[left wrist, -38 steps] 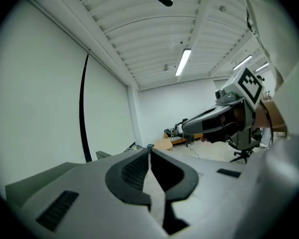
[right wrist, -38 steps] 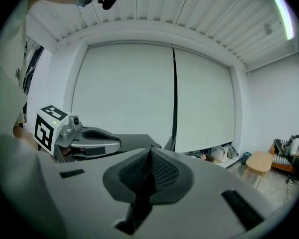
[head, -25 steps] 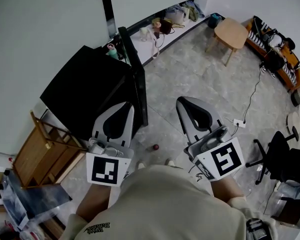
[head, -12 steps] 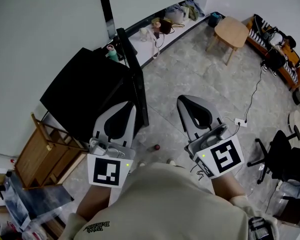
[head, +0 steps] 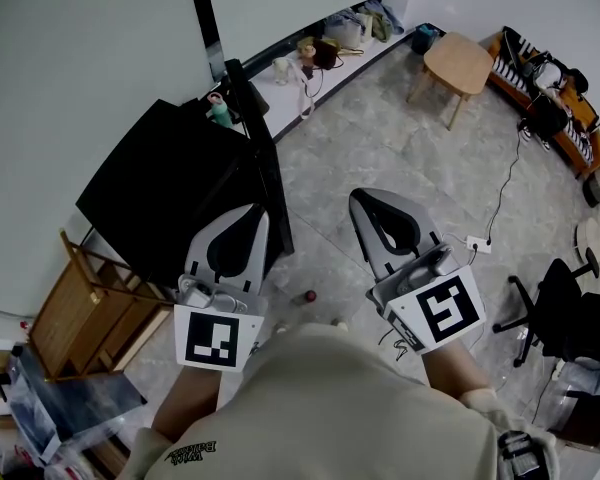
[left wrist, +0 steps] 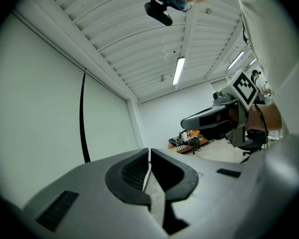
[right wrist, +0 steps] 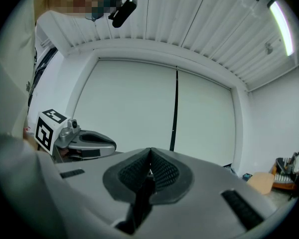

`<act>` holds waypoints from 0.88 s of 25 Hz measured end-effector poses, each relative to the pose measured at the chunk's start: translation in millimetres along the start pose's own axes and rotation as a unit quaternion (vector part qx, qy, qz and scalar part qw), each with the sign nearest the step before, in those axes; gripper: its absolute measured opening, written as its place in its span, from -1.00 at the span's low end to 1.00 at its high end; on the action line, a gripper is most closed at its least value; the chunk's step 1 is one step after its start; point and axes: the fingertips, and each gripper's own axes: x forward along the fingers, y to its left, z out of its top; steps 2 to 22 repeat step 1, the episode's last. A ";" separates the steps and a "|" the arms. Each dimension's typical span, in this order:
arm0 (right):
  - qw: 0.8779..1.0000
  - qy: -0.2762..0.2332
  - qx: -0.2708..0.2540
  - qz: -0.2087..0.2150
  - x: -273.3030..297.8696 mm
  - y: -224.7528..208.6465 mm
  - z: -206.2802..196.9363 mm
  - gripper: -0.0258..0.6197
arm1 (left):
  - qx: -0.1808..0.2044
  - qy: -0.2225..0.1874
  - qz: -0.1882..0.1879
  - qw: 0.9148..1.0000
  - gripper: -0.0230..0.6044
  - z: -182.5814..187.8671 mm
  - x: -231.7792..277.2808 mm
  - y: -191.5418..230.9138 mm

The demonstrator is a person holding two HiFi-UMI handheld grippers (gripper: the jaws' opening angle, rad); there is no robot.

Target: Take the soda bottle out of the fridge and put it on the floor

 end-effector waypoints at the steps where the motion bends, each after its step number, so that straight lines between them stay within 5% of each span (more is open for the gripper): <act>1: 1.000 0.000 -0.001 0.000 -1.6 -0.9 0.7 -0.93 | -0.001 0.000 0.000 1.000 -0.87 0.7 0.1 -1.8; 22: 1.000 0.000 -0.001 0.000 -1.6 -0.9 0.7 -0.93 | -0.001 0.000 0.000 1.000 -0.87 0.7 0.1 -1.8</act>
